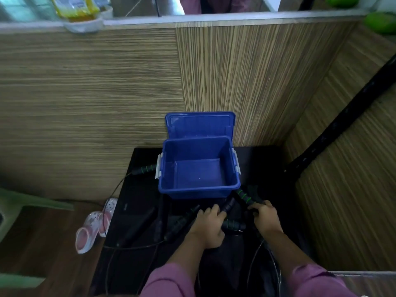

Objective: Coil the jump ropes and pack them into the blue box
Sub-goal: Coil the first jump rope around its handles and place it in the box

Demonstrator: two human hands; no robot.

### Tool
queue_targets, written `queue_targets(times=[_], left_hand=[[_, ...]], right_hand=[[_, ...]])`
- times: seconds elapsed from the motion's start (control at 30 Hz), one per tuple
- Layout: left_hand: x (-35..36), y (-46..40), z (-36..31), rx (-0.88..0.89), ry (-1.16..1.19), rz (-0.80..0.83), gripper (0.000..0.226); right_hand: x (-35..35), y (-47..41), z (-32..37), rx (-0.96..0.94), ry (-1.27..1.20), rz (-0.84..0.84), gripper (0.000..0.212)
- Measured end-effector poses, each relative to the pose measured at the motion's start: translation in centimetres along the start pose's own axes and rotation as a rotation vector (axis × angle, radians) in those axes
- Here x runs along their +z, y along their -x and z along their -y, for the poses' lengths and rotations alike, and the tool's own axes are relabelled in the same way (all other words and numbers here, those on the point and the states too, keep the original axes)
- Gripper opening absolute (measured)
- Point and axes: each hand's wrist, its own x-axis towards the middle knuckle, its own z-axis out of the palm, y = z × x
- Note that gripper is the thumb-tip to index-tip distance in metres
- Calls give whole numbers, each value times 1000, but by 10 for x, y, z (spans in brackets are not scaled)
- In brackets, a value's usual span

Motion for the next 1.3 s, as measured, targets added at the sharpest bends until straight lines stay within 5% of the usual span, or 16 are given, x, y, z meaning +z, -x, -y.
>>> queue_targets(times=[0.33, 0.47, 0.57, 1.13, 1.3], left_hand=[[-19, -25, -18, 85, -7, 9, 50], [-32, -33, -24, 145, 18, -114, 46], [-51, -39, -22, 194, 54, -223, 43], [-136, -27, 75, 239, 23, -638, 36], [-146, -11, 97, 207, 45, -534, 37]], right_hand=[[-21, 25, -15, 83, -322, -195, 26], [-32, 34, -18, 276, -675, -383, 30], [-43, 28, -19, 234, -690, -422, 35], [-98, -2, 120, -257, -904, -37, 26], [-102, 3, 141, -233, -972, 244, 18]])
